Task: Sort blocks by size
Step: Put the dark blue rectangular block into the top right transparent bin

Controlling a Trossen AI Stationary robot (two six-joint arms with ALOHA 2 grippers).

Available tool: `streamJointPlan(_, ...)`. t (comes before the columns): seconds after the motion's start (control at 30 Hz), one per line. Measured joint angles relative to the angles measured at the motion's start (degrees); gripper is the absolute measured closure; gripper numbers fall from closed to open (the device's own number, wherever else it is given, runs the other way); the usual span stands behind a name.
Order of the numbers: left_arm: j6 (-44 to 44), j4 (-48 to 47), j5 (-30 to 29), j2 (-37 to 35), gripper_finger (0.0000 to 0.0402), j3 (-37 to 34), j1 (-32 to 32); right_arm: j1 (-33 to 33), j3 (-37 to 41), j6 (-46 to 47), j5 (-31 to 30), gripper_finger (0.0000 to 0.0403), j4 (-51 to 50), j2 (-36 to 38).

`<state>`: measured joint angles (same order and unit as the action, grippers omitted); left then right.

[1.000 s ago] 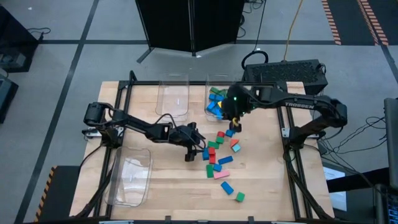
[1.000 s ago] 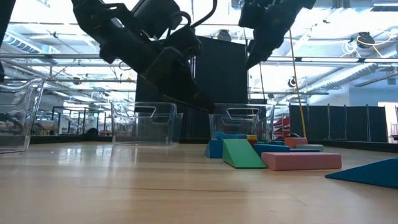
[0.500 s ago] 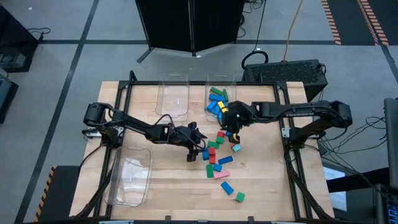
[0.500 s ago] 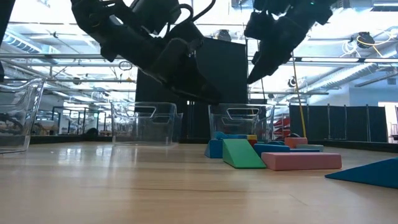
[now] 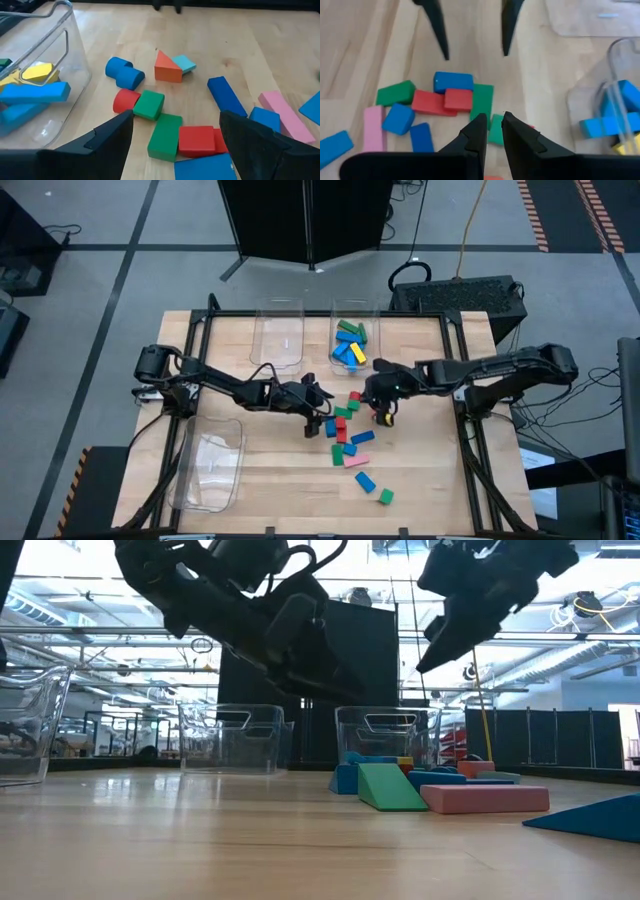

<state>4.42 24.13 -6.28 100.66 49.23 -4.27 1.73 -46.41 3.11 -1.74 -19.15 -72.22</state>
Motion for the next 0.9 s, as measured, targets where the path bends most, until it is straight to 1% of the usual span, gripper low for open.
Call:
streamJointPlan(0.23,1.32,0.88,-0.19,0.0,0.0104,0.0,-0.39,2.75,1.29,0.8,-0.37,0.0349,1.35,-0.01)
streamJointPlan(0.3,1.34,1.03,-0.52,0.0,0.0104,0.0,-0.82,3.43,1.37,1.17,-1.52,0.0349,1.39,-0.01)
streamJointPlan(0.4,2.34,1.05,-2.07,0.0,0.0104,0.0,-1.64,4.31,1.37,1.84,-3.13,0.0349,1.36,-0.03)
streamJointPlan(0.53,2.84,0.99,-3.01,0.02,0.0104,0.0,-2.95,5.34,1.37,2.66,-3.23,0.0349,1.23,-0.11)
streamJointPlan(0.63,3.16,0.95,-3.98,0.02,0.0104,0.0,-4.18,5.98,1.51,3.31,-3.13,0.0349,0.87,-1.28)
streamJointPlan(0.9,4.33,0.83,-6.49,0.02,0.0104,0.0,-6.97,7.47,6.13,4.16,-2.46,0.0339,4.28,-6.85)
